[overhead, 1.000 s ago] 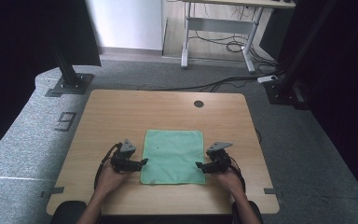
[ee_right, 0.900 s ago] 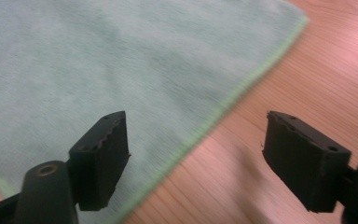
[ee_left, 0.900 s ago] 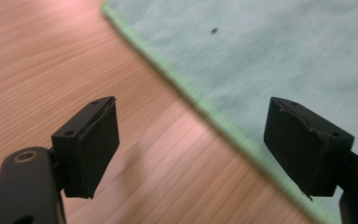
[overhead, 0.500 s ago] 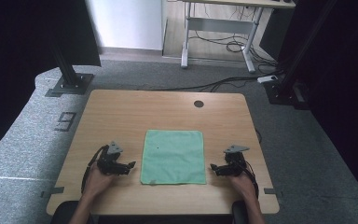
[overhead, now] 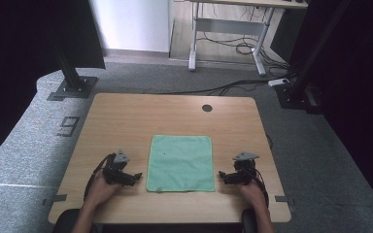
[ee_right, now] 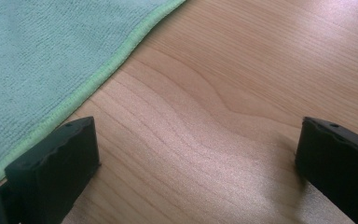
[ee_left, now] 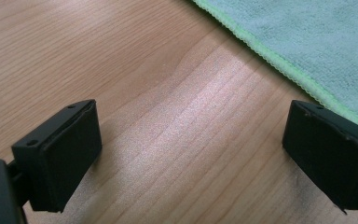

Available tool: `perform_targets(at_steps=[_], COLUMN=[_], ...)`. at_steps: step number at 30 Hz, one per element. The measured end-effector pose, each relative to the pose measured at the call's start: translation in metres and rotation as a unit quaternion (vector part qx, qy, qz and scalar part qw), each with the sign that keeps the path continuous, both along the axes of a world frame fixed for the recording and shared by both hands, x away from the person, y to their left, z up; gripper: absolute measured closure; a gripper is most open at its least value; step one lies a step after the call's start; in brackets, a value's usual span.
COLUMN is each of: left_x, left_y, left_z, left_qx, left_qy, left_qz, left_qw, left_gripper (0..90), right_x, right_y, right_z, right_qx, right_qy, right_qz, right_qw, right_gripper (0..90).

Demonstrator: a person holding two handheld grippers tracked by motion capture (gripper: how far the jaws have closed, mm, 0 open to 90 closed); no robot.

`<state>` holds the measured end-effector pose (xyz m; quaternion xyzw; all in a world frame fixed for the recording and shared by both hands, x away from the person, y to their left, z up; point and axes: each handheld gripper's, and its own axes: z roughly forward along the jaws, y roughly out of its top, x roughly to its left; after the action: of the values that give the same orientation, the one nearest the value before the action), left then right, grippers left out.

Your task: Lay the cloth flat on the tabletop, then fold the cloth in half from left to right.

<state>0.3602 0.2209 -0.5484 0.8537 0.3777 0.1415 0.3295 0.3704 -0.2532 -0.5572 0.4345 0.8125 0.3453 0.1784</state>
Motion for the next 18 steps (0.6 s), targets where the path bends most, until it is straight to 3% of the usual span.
perform_targets(at_steps=[18], left_x=[0.0004], left_y=[0.0003], left_z=[-0.0001], left_qx=[0.0], left_qy=[0.0], left_qz=[0.007], left_qw=[1.0], left_gripper=[3.4], right_x=[-0.0009], right_y=[-0.0005], right_z=[0.0], right_qx=[0.002], right_qy=[0.0], right_qz=[0.0], right_qw=[1.0], right_gripper=[0.0])
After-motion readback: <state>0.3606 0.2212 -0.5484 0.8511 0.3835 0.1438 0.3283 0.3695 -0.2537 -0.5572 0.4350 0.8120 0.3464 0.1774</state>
